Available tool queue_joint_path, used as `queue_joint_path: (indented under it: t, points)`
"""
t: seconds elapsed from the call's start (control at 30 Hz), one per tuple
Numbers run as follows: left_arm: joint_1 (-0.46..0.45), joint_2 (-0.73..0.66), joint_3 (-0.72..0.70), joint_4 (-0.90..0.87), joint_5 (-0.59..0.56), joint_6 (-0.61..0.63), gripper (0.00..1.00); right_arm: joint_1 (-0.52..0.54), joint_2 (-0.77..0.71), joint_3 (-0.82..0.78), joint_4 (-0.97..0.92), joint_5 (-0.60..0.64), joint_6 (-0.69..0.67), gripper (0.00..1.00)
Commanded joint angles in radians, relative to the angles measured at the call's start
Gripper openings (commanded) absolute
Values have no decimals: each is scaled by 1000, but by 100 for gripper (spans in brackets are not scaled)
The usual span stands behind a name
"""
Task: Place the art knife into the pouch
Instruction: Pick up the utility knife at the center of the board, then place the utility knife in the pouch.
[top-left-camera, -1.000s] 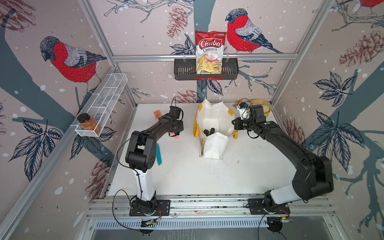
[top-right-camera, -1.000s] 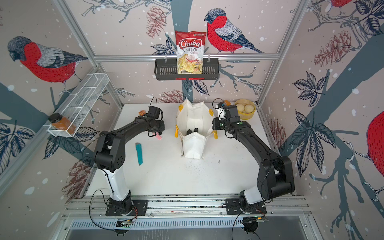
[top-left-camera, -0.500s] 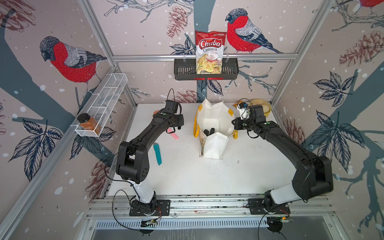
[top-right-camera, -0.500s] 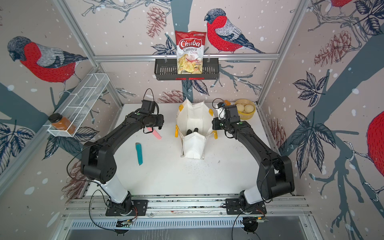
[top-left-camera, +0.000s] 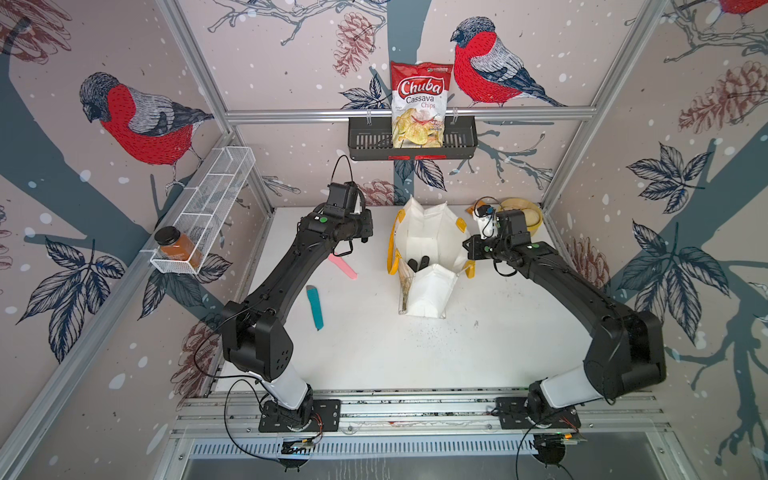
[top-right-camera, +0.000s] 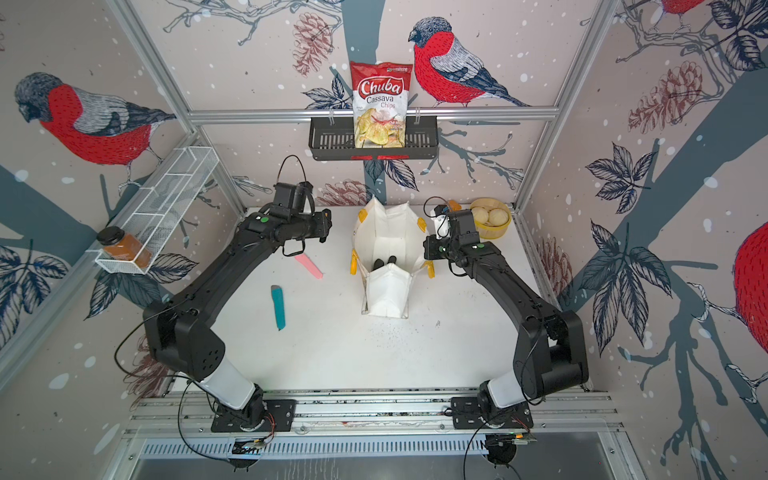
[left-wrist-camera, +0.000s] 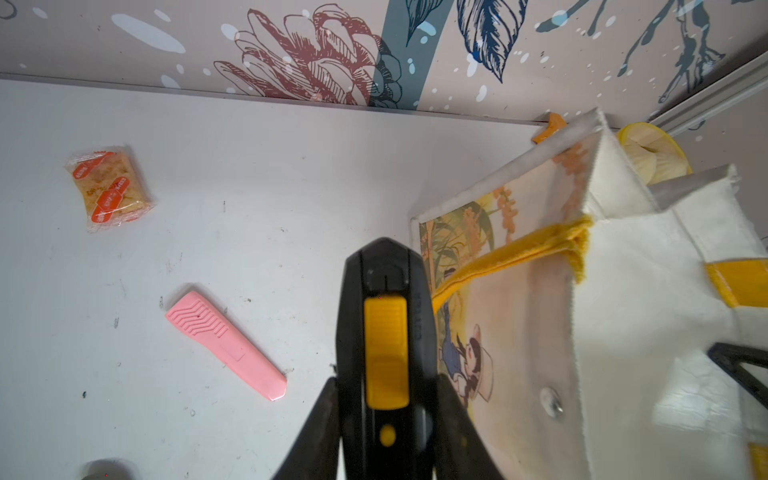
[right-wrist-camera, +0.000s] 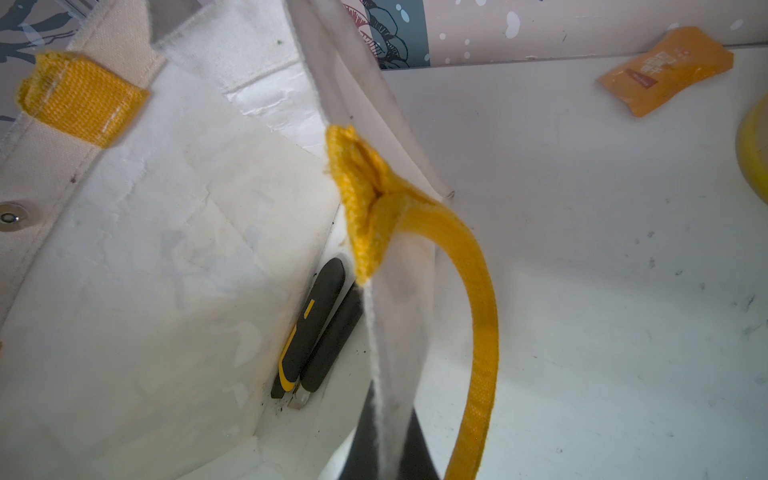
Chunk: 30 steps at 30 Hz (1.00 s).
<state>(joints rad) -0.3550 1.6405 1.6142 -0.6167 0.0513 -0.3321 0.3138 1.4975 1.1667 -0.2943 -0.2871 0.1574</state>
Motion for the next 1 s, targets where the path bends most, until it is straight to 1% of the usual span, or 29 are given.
queue_joint_path:
  t: [0.0, 0.23, 0.6, 0.97]
  points:
    - [-11, -21, 26, -21, -14, 21, 30, 5, -1, 5, 20, 8, 0, 0]
    - [-56, -8, 119, -36, -13, 32, 30, 9, -4, 4, 22, 9, 3, 0]
    - [-160, 90, 286, -44, -4, 45, 30, 15, -8, 3, 20, 11, 4, 0]
    - [-238, 195, 383, -57, 18, 70, 30, 19, -5, 3, 23, 9, 5, 0]
